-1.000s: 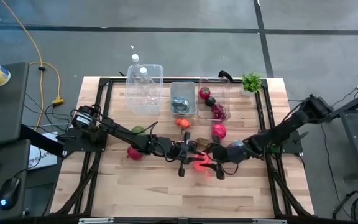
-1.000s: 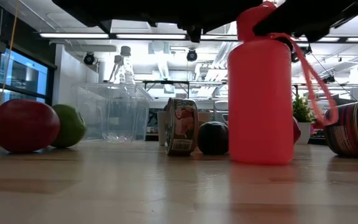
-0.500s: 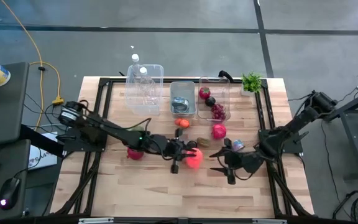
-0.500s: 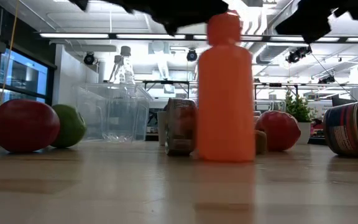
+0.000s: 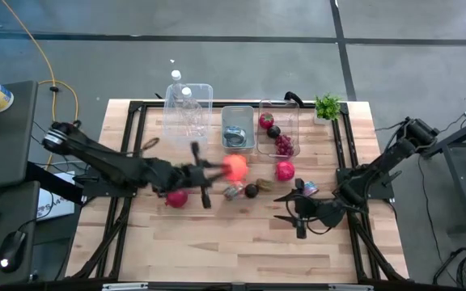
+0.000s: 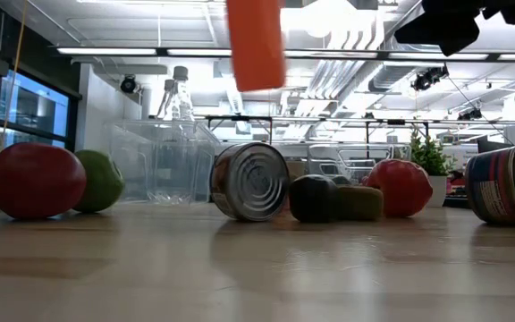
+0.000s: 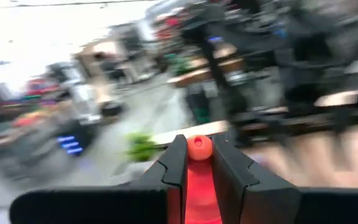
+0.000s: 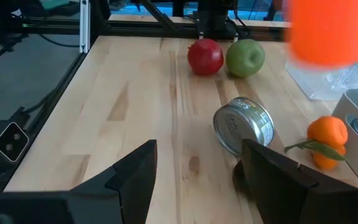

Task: Pick & Place Food Item
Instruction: Put the orange bottle into the white bin

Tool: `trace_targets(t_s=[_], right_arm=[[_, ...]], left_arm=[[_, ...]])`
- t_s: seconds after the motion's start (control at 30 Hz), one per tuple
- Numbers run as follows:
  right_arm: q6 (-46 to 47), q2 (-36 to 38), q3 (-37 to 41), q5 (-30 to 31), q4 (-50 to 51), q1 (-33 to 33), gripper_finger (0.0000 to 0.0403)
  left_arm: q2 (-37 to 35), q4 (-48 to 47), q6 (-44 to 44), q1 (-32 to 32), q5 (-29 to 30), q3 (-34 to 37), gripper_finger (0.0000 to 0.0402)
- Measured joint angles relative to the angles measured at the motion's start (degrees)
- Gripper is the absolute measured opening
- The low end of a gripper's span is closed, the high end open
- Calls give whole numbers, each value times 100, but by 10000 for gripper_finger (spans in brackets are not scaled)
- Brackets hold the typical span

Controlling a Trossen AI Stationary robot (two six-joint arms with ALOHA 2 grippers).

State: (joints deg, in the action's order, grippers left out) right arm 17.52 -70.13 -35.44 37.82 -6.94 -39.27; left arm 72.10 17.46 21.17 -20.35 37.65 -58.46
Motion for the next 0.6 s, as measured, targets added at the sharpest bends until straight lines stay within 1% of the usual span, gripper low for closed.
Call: trace_targets(t_s=[0.07,0.2,0.33,0.4,0.6], right_arm=[[-3,0,0,-2,-7,-1,222],[-81,0,0,-3,-11,0,222],[-83,0,-2,-2,-13,0,222],[-83,0,-2,-5,-15,0,222],[-85,-2,-4,-8,-13,0,222]], left_arm=[[-273,-74,147,88,417,-2,39],[-871,-402,159,385,603,-4,39],[-1367,-1016,80,863,1297,-9,39],[-1584,-1453,-255,1200,1342,-9,39],[-1976,-3033,-1324,2229,1174,-13,39]])
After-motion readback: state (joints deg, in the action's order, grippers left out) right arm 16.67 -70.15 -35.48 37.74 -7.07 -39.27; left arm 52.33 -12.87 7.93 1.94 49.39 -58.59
